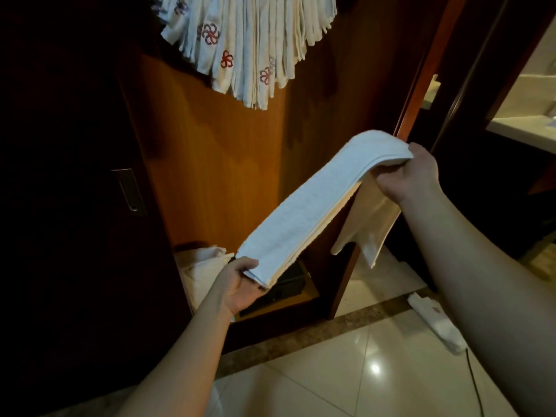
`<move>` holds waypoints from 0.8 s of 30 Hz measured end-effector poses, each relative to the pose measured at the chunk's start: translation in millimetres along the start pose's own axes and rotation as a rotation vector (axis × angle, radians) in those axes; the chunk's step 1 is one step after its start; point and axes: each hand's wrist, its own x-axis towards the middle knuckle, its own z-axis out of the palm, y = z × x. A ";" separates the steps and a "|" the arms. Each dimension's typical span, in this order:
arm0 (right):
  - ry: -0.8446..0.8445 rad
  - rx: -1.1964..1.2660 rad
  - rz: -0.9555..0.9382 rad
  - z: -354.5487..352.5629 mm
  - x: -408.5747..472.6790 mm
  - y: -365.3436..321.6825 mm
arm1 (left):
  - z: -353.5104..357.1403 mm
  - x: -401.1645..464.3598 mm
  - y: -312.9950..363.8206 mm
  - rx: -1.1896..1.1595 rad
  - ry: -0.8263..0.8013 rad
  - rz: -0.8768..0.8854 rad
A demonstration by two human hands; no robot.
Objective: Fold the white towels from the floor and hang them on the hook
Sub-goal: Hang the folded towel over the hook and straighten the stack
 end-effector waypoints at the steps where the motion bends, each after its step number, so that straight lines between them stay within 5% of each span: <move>1: -0.005 -0.023 0.000 -0.3 1.0 -0.8 | -2.2 0.0 -1.7 -0.042 -0.046 0.046; 4: -0.034 -0.112 0.007 -0.2 2.2 -2.0 | -11.6 -0.3 -3.0 -0.158 -0.090 0.109; 10: -0.049 -0.109 0.020 7.1 -2.1 2.1 | -21.7 7.1 -10.1 -0.206 0.082 0.063; 24: -0.186 0.183 0.060 72.4 -29.3 12.6 | 37.1 30.8 -14.2 0.385 0.217 -0.033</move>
